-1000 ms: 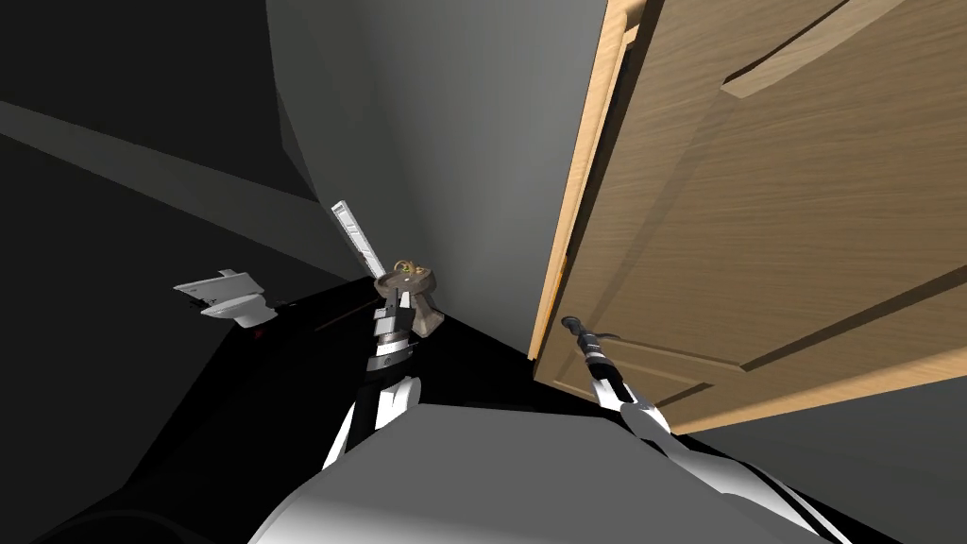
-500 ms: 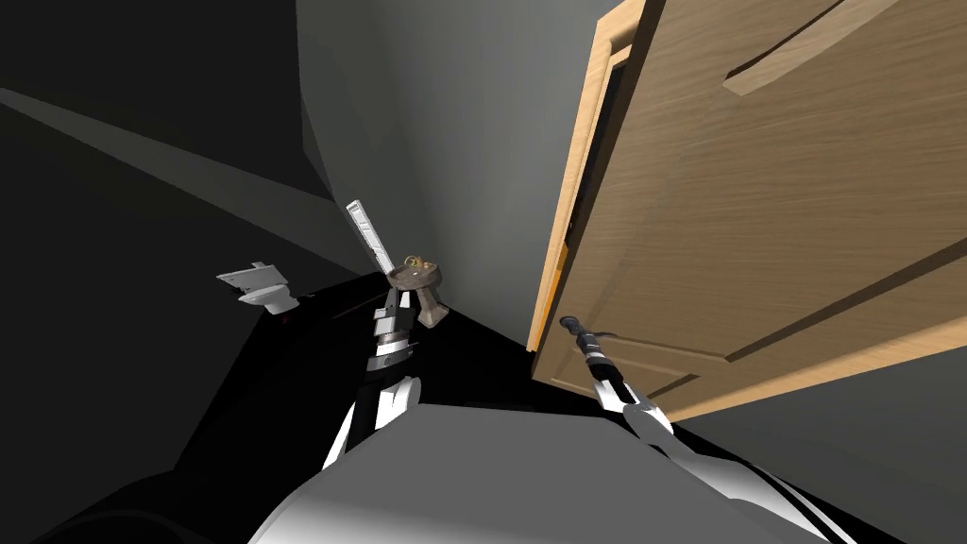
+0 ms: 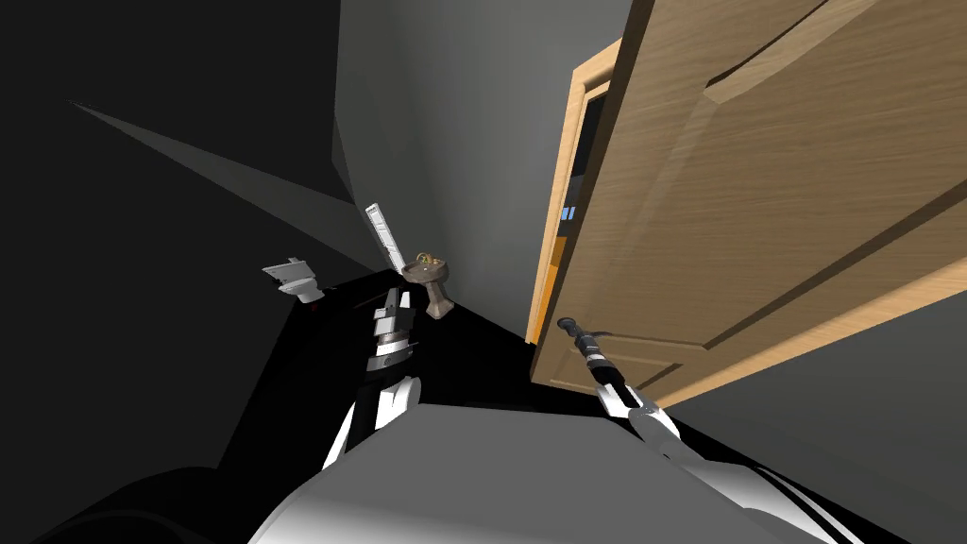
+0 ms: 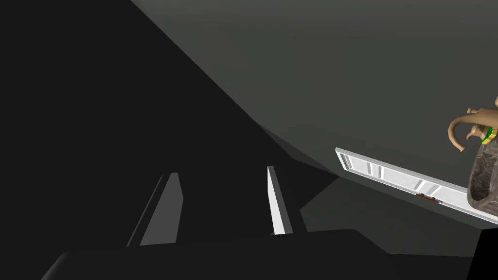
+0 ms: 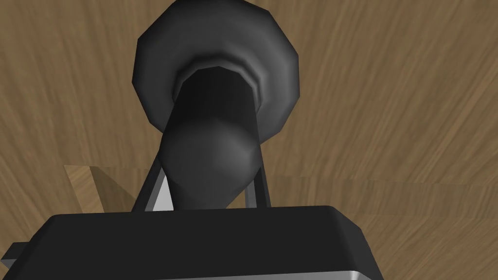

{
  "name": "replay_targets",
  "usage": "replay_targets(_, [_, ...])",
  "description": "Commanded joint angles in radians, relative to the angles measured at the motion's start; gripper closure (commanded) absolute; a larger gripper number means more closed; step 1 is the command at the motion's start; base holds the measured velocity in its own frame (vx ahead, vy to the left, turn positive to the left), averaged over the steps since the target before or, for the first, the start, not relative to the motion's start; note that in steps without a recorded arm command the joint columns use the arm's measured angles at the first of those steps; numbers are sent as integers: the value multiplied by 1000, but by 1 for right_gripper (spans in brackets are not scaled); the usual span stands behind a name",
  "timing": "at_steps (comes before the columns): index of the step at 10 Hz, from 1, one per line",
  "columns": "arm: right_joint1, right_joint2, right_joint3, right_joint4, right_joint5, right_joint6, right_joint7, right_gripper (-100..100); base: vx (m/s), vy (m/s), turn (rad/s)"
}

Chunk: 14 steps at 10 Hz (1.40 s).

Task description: Pull the door open

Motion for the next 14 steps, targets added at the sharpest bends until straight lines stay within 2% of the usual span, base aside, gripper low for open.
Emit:
replay_targets(1, [0,0,0,0,0,0,0,100,-101,-23,21])
replay_targets(2, [13,-10,21,-2,12,-19,-24,100,-161,-36,89])
replay_targets(9, [54,-63,96,-21,57,-99,-114,100,-213,-80,80])
replay_targets(10, [58,-69,104,-23,62,-106,-123,100,-183,-74,59])
replay_targets(11, [54,-61,101,-20,59,-99,-116,100,-82,-29,19])
replay_targets(12, [76,-73,111,-25,65,-124,-133,100,-122,-56,157])
replay_targets(14, [102,-93,120,-32,71,-159,-152,100,-225,-94,162])
